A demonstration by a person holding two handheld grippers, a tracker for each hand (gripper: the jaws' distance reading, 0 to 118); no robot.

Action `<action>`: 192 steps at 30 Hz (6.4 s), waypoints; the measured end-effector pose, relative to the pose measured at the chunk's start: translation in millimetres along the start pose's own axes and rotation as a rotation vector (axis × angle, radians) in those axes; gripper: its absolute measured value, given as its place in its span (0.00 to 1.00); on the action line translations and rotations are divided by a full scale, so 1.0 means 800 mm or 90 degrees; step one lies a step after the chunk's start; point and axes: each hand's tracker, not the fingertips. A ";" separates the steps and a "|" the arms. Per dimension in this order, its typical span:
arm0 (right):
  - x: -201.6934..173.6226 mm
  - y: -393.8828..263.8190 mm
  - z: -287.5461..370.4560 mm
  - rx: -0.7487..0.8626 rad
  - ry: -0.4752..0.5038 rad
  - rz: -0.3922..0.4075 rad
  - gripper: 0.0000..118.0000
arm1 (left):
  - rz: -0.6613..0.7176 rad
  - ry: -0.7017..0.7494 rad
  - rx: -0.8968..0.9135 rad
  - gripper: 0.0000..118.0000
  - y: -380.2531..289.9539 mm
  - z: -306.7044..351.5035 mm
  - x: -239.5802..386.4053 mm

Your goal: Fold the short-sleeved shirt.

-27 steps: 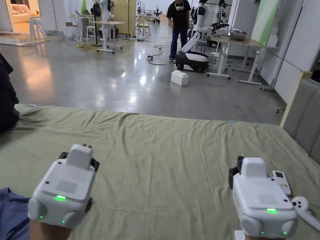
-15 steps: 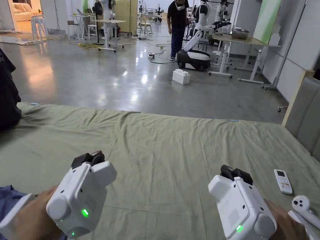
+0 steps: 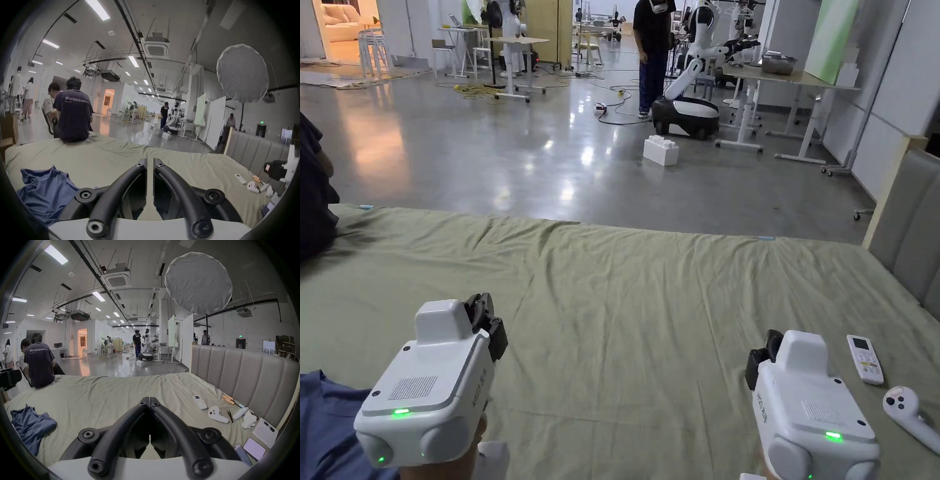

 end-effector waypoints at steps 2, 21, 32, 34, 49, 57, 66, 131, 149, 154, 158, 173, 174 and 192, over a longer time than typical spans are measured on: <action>-0.001 -0.007 0.011 0.028 -0.006 0.017 0.01 | -0.010 -0.003 0.002 0.06 0.002 0.001 0.001; -0.042 -0.018 0.015 -0.015 0.042 0.050 0.00 | -0.125 0.051 -0.218 0.06 -0.012 0.030 -0.133; -0.073 -0.033 -0.005 -0.053 0.067 0.065 0.00 | -0.024 0.095 -0.448 0.85 -0.064 0.004 -0.302; -0.077 -0.036 -0.008 -0.061 0.069 0.070 0.01 | -0.023 0.107 -0.478 0.85 -0.080 -0.001 -0.316; -0.093 -0.053 -0.012 -0.098 0.078 0.103 0.01 | -0.063 0.171 -0.579 0.18 -0.166 -0.022 -0.334; -0.095 -0.060 -0.012 -0.104 0.077 0.122 0.00 | -0.132 0.160 -0.559 0.05 -0.174 -0.025 -0.328; -0.097 -0.058 -0.013 -0.097 0.085 0.125 0.00 | -0.068 0.151 -0.406 0.04 -0.128 0.001 -0.334; 0.057 -0.016 0.034 -0.039 -0.022 0.025 0.00 | -0.091 -0.172 -0.192 0.56 -0.021 -0.009 0.122; 0.020 0.000 0.038 0.030 0.015 0.047 0.00 | -0.097 -0.038 -0.181 0.00 -0.018 0.045 0.016; 0.020 -0.011 0.031 0.006 0.016 0.050 0.00 | -0.039 -0.066 -0.293 0.00 -0.067 0.024 0.000; 0.022 -0.023 0.025 -0.018 0.019 0.047 0.01 | -0.048 -0.064 -0.438 0.25 -0.109 0.003 -0.002; 0.027 -0.062 0.011 -0.084 0.020 0.057 0.00 | -0.049 0.041 -0.650 0.44 -0.209 -0.018 0.006; 0.027 -0.063 0.012 -0.087 0.018 0.058 0.00 | -0.073 0.046 -0.649 0.34 -0.208 -0.017 0.014; 0.071 -0.150 -0.057 -0.383 0.078 0.004 0.59 | -0.037 -0.076 -0.549 0.04 -0.149 0.009 -0.004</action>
